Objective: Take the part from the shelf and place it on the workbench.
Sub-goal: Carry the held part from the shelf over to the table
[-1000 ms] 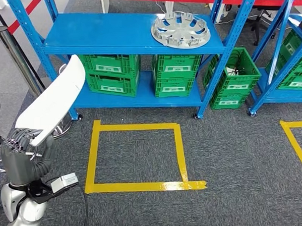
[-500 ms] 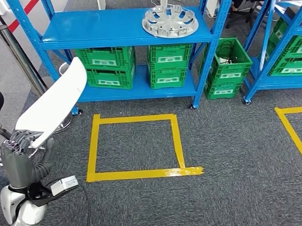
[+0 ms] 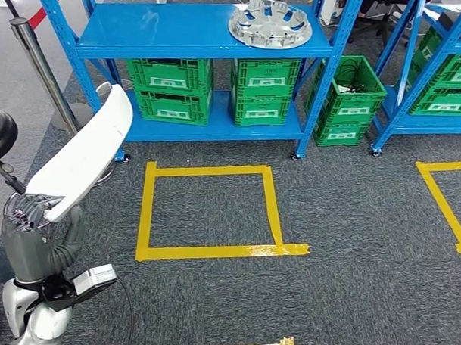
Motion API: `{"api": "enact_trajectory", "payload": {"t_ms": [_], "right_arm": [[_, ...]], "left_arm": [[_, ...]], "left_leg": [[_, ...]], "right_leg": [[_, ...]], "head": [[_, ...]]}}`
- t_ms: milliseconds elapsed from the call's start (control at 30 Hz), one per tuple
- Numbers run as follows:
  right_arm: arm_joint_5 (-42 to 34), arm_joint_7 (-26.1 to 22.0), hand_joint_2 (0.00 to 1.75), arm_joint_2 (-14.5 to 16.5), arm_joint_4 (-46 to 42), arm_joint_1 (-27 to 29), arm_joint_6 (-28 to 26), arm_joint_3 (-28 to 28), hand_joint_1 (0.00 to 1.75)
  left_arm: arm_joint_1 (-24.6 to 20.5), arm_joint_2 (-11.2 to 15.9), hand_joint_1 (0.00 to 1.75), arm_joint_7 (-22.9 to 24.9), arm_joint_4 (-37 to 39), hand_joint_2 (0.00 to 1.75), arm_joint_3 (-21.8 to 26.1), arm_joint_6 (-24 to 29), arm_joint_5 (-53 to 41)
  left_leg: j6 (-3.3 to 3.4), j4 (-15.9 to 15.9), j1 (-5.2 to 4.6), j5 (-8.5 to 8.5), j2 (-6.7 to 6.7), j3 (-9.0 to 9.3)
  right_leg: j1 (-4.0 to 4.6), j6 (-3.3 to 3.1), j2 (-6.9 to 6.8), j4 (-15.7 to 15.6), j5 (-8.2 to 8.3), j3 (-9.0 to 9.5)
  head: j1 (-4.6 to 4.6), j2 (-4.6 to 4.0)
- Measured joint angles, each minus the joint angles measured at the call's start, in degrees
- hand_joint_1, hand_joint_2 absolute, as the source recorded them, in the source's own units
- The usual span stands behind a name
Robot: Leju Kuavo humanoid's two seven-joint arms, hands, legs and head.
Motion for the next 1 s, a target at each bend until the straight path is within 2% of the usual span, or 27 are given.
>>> {"api": "enact_trajectory", "payload": {"t_ms": [33, 67, 100, 167, 200, 233, 267, 367, 400, 433, 500, 533, 567, 600, 633, 700, 733, 767, 867, 900, 933, 1000], "right_arm": [[-0.01, -0.01, 0.0, 0.0, 0.0, 0.0, 0.01, 0.0, 0.0], [-0.01, -0.01, 0.0, 0.0, 0.0, 0.01, 0.02, 0.0, 0.0], [-0.01, -0.01, 0.0, 0.0, 0.0, 0.01, 0.02, 0.0, 0.0], [-0.01, -0.01, 0.0, 0.0, 0.0, -0.03, 0.04, 0.0, 0.0], [-0.01, -0.02, 0.0, 0.0, 0.0, -0.08, 0.06, 0.0, 0.0], [-0.01, -0.03, 0.0, 0.0, 0.0, -0.13, 0.13, 0.0, 0.0], [-0.01, -0.05, 0.0, 0.0, 0.0, -0.17, 0.19, 0.0, 0.0], [-0.02, -0.07, 0.0, 0.02, 0.01, -0.11, 0.3, 0.0, 0.0], [-0.02, -0.07, 0.0, 0.03, 0.01, -0.1, 0.32, 0.0, 0.0], [-0.02, -0.07, 0.0, 0.04, 0.02, -0.1, 0.34, 0.0, 0.0], [-0.01, -0.07, 0.0, 0.04, 0.02, -0.13, 0.4, 0.0, 0.0], [-0.01, -0.07, 0.0, 0.04, 0.02, -0.1, 0.43, 0.0, 0.0], [-0.01, -0.07, 0.0, 0.04, 0.02, -0.07, 0.44, 0.0, 0.0], [-0.01, -0.07, 0.0, 0.04, 0.02, -0.05, 0.44, 0.0, 0.0], [-0.01, -0.07, 0.0, 0.04, 0.02, -0.05, 0.44, 0.0, 0.0], [-0.02, -0.09, 0.0, 0.07, 0.02, -0.11, 0.43, 0.0, 0.0], [-0.02, -0.1, 0.0, 0.08, 0.02, -0.15, 0.44, 0.0, 0.0], [-0.03, -0.11, 0.0, 0.09, 0.02, -0.19, 0.44, 0.0, 0.0], [-0.04, -0.13, 0.0, 0.1, 0.02, -0.19, 0.44, 0.0, 0.0], [-0.04, -0.15, 0.0, 0.11, 0.02, -0.19, 0.43, 0.0, 0.0], [-0.05, -0.17, 0.0, 0.11, 0.02, -0.2, 0.43, 0.0, 0.0], [-0.07, -0.2, 0.0, 0.11, 0.02, -0.19, 0.42, 0.0, 0.0]], "left_arm": [[-0.01, 0.03, 1.75, -0.04, 0.01, 1.75, -0.1, 0.0, 0.09], [-0.03, 0.06, 1.75, -0.07, 0.01, 1.75, -0.17, 0.0, 0.16], [-0.08, 0.08, 1.75, -0.07, 0.01, 1.75, -0.23, 0.0, 0.22], [-0.31, 0.11, 1.75, -0.07, 0.01, 1.75, -0.31, 0.0, 0.32], [-0.52, 0.14, 1.75, -0.06, 0.01, 1.75, -0.35, 0.0, 0.39], [-0.77, 0.16, 1.75, -0.05, 0.01, 1.75, -0.42, 0.0, 0.45], [-1.02, 0.19, 1.75, -0.03, 0.02, 1.75, -0.5, 0.0, 0.5], [-1.52, 0.28, 1.75, 0.24, 0.03, 1.75, -0.77, 0.0, 0.5], [-1.65, 0.35, 1.75, 0.34, 0.04, 1.75, -0.82, 0.0, 0.5], [-1.76, 0.44, 1.75, 0.41, 0.06, 1.75, -0.86, 0.0, 0.5], [-1.89, 0.6, 1.75, 0.45, 0.15, 1.75, -0.93, 0.0, 0.5], [-1.89, 0.64, 1.75, 0.45, 0.22, 1.75, -0.98, 0.0, 0.5], [-1.88, 0.68, 1.75, 0.45, 0.27, 1.75, -1.03, 0.0, 0.51], [-1.9, 0.69, 1.75, 0.45, 0.31, 1.75, -1.06, 0.0, 0.5], [-1.93, 0.7, 1.75, 0.46, 0.32, 1.75, -1.09, 0.0, 0.49], [-2.13, 0.78, 1.75, 0.52, 0.32, 1.75, -1.13, -0.01, 0.39], [-2.31, 0.84, 1.75, 0.6, 0.33, 1.75, -1.2, -0.01, 0.34], [-2.47, 0.9, 1.75, 0.74, 0.34, 1.75, -1.31, -0.01, 0.31], [-2.74, 1.03, 1.75, 1.34, 0.41, 1.75, -1.66, -0.02, 0.31], [-2.85, 1.05, 1.75, 1.46, 0.46, 1.75, -1.77, -0.02, 0.31], [-3.0, 1.06, 1.75, 1.5, 0.52, 1.75, -1.92, -0.02, 0.31], [-3.22, 1.09, 1.75, 1.52, 0.67, 1.75, -2.26, -0.02, 0.31]], "left_leg": [[0.02, 0.07, -0.08, 0.31, 0.0, -0.44], [0.0, 0.17, -0.13, 0.56, 0.01, -0.82], [-0.05, 0.28, -0.17, 0.74, 0.0, -1.13], [-0.23, 0.54, -0.23, 0.96, 0.0, -1.45], [-0.38, 0.77, -0.36, 1.02, -0.01, -1.62], [-0.61, 0.96, -0.47, 1.15, -0.02, -1.83], [-0.9, 1.11, -0.56, 1.31, -0.02, -2.07], [-1.9, 1.62, -0.56, 1.3, -0.09, -2.68], [-2.25, 2.81, -0.49, 0.3, -0.14, -3.16], [-2.61, 5.15, -0.38, -1.39, -0.19, -4.07], [-3.26, 12.66, -0.05, -5.65, -0.22, -6.89], [-3.46, 16.03, 0.09, -7.03, -0.22, -8.08], [-3.57, 17.77, 0.19, -7.4, -0.21, -8.52], [-3.58, 17.21, 0.26, -6.6, -0.21, -7.91], [-3.48, 14.42, 0.31, -4.86, -0.21, -6.26], [-3.01, 6.46, 0.23, -1.4, -0.21, -2.14], [-2.7, 3.58, 0.13, -0.59, -0.22, -0.82], [-2.43, 2.05, 0.03, -0.39, -0.22, -0.3], [-1.58, 1.21, 0.05, -0.13, -0.19, -0.64], [-1.21, 0.97, 0.17, 0.17, -0.12, -0.74], [-0.84, 0.73, 0.3, 0.47, -0.05, -0.9], [-0.42, 0.68, 0.33, 0.92, 0.03, -1.48]], "right_leg": [[-0.02, 0.09, 0.0, 3.05, -1.18, -1.06], [-0.02, 0.12, 0.0, 4.19, -1.33, -1.15], [-0.02, 0.05, -0.01, 2.88, -0.4, -0.01], [-0.01, -0.29, 0.0, -4.96, 2.83, 4.96], [0.03, -0.53, 0.03, -9.01, 3.9, 7.32], [0.07, -0.8, 0.06, -11.67, 4.46, 8.87], [0.13, -1.07, 0.1, -12.79, 4.49, 9.45], [0.0, -2.12, 0.07, -13.07, 5.08, 9.28], [-0.12, -2.51, 0.02, -13.19, 5.37, 9.15], [-0.24, -2.86, -0.03, -13.31, 5.64, 9.0], [-0.21, -3.2, -0.05, -13.25, 5.94, 8.52], [-0.19, -3.23, -0.06, -13.19, 6.06, 8.27], [-0.18, -3.21, -0.05, -13.09, 6.15, 8.05], [-0.18, -3.17, -0.03, -12.98, 6.22, 7.89], [-0.17, -3.13, 0.0, -12.86, 6.25, 7.82], [-0.07, -2.97, 0.06, -12.62, 6.28, 7.68], [0.02, -2.74, 0.06, -12.47, 6.38, 7.45], [0.1, -2.44, 0.05, -12.35, 6.53, 7.13], [0.14, -1.41, 0.0, -12.15, 6.76, 6.32], [0.12, -1.12, 0.03, -11.41, 5.98, 5.87], [0.08, -0.88, 0.08, -9.51, 4.51, 5.0], [-0.07, -0.45, 0.1, -2.36, 0.33, 1.98]], "head": [[0.01, 0.0], [0.02, 0.0], [0.02, 0.0], [0.01, 0.0], [0.01, 0.0], [-0.03, 0.0], [-0.04, 0.0], [-0.08, 0.0], [-0.2, 0.0], [-0.3, 0.0], [-0.48, -0.01], [-0.48, -0.01], [-0.49, -0.01], [-0.49, -0.01], [-0.49, 0.0], [-0.49, -0.01], [-0.49, -0.01], [-0.46, -0.01], [-0.4, 0.0], [-0.35, 0.0], [-0.26, 0.0], [-0.12, 0.0]]}}
